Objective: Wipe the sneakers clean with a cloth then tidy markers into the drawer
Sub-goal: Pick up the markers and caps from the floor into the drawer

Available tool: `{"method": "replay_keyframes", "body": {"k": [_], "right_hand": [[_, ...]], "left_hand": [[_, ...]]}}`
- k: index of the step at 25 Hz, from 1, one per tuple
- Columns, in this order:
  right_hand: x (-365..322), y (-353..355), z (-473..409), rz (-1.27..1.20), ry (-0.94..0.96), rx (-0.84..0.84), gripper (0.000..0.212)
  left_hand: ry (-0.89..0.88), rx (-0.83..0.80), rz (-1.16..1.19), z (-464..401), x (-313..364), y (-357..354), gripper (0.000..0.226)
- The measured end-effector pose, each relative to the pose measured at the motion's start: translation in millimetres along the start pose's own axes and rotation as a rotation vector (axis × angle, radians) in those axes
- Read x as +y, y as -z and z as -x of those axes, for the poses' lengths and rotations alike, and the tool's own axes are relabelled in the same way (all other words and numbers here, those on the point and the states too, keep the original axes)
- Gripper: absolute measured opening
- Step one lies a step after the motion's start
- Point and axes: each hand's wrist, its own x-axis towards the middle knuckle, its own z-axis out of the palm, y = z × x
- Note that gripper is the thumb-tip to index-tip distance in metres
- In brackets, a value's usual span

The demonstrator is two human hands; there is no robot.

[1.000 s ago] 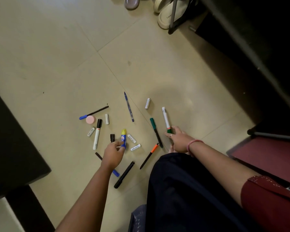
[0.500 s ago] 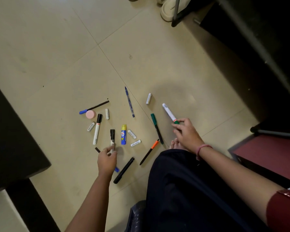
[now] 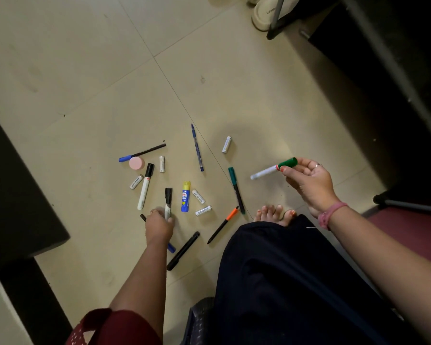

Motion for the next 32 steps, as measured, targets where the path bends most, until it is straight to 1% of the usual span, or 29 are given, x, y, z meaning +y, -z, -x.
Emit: {"method": "replay_keyframes", "body": {"k": [2, 4, 5, 7, 8, 9, 10, 12, 13, 14, 16, 17, 18, 19, 20, 22, 23, 24, 25, 28, 29, 30, 32], "right_hand": [[-0.6, -5.2, -1.2, -0.041, -0.045, 0.014, 0.026], [-5.1, -11.9, -0.8, -0.050, -0.063, 0.005, 0.024], [-8.4, -16.7, 0.0, -0.082, -0.082, -0.013, 0.022], [-14.0, -28.2, 2.6, -0.157, -0.144, -0.080, 0.017], [-16.2, -35.2, 3.9, -0.180, -0.174, -0.117, 0.014], [-18.3, -42.7, 5.4, -0.201, -0.202, -0.151, 0.011], [-20.0, -51.2, 6.9, -0.222, -0.227, -0.181, 0.009], [-23.0, -70.2, 9.9, -0.247, -0.265, -0.219, 0.010], [-24.0, -79.4, 11.4, -0.237, -0.280, -0.236, 0.014], [-25.8, -88.5, 13.9, -0.193, -0.295, -0.263, 0.022], [-27.2, -104.9, 19.3, -0.055, -0.329, -0.357, 0.049], [-27.1, -112.4, 23.0, -0.008, -0.346, -0.402, 0.061], [-26.3, -120.0, 26.2, 0.015, -0.351, -0.420, 0.067], [-25.5, -127.4, 28.2, 0.022, -0.342, -0.409, 0.066], [-24.7, -134.1, 29.5, 0.016, -0.318, -0.379, 0.057], [-23.9, -144.7, 29.8, 0.026, -0.261, -0.315, 0.030], [-24.2, -146.7, 29.0, 0.041, -0.243, -0.307, 0.023], [-24.6, -147.1, 26.9, 0.048, -0.230, -0.310, 0.020], [-25.3, -145.7, 24.8, 0.043, -0.224, -0.310, 0.020], [-25.4, -133.3, 18.0, 0.053, -0.231, -0.276, 0.022], [-24.4, -127.5, 16.7, 0.077, -0.235, -0.267, 0.021], [-22.1, -121.4, 15.5, 0.101, -0.238, -0.259, 0.019], [-13.5, -109.4, 14.2, 0.139, -0.249, -0.243, 0.016]], "left_hand": [[0.019, -0.024, -0.030, -3.1, 2.0, -0.5, 0.020], [0.003, -0.030, 0.014, 1.3, 7.9, 2.0, 0.015], [-0.001, -0.011, 0.094, 6.5, 14.2, 4.4, 0.012], [0.006, 0.077, 0.348, 21.9, 34.0, 14.4, 0.008], [-0.003, 0.087, 0.486, 29.7, 45.3, 19.9, 0.010], [-0.028, 0.041, 0.615, 37.5, 56.6, 24.5, 0.015], [-0.071, -0.054, 0.723, 47.5, 69.1, 28.5, 0.019], [-0.149, -0.261, 0.849, 68.3, 93.3, 33.6, 0.026], [-0.167, -0.342, 0.887, 79.4, 104.6, 35.1, 0.029], [-0.179, -0.405, 0.927, 90.5, 115.5, 36.8, 0.029], [-0.215, -0.494, 0.981, 106.9, 131.3, 39.3, 0.023], [-0.235, -0.511, 0.966, 111.3, 135.4, 39.7, 0.022], [-0.254, -0.504, 0.918, 111.8, 136.4, 39.3, 0.022], [-0.272, -0.491, 0.864, 110.7, 135.3, 39.7, 0.021], [-0.288, -0.481, 0.813, 108.2, 132.0, 40.7, 0.021], [-0.308, -0.506, 0.756, 100.7, 121.4, 46.3, 0.021], [-0.312, -0.512, 0.724, 93.9, 113.6, 49.2, 0.023], [-0.309, -0.475, 0.684, 84.0, 104.3, 52.4, 0.025], [-0.290, -0.380, 0.647, 69.7, 92.3, 55.1, 0.027], [-0.154, 0.071, 0.424, 7.2, 46.6, 61.9, 0.030], [-0.120, 0.150, 0.330, -11.2, 31.9, 63.3, 0.034], [-0.089, 0.173, 0.228, -26.8, 19.8, 62.8, 0.039], [-0.059, 0.140, 0.017, -46.5, 5.0, 58.2, 0.044]]}}
